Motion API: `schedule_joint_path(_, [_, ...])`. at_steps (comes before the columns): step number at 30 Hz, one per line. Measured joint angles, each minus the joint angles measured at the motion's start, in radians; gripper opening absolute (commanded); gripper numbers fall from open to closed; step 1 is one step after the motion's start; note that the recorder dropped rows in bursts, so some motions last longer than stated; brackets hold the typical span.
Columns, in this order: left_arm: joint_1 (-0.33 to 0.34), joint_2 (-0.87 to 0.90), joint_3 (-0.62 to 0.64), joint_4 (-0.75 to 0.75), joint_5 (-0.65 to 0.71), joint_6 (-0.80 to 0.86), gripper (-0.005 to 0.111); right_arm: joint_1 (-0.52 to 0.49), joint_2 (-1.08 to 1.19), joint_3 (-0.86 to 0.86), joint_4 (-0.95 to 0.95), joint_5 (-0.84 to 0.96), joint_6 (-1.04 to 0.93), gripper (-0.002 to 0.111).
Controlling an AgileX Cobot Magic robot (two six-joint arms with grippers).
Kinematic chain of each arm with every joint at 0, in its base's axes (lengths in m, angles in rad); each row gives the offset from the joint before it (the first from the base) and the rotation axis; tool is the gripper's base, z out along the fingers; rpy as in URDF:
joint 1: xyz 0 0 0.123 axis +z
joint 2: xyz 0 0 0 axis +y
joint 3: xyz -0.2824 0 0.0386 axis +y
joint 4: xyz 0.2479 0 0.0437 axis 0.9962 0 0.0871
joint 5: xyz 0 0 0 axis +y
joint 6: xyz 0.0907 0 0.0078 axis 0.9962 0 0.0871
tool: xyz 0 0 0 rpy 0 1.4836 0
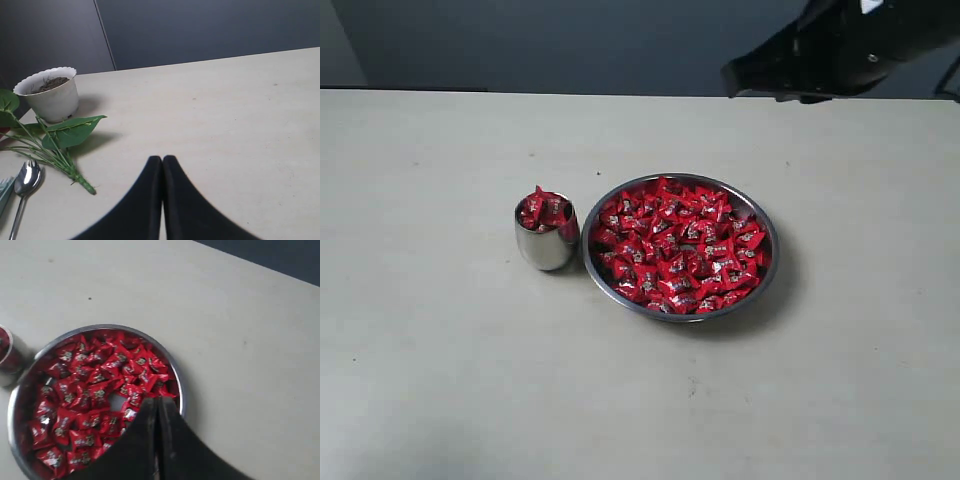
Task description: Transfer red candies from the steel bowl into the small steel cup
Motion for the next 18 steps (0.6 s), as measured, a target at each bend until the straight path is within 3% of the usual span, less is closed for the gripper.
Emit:
schedule_joint_path(11, [0.000,0.000,0.000,0.000,0.000,0.000,0.000,-0.270,-0.135,0.294,-0.020,-0.323,0.026,0.000])
schedule_joint_path(18, [0.000,0.000,0.000,0.000,0.000,0.000,0.000,-0.449,-0.234,0.388,-0.036,-0.380,0.026,0.000])
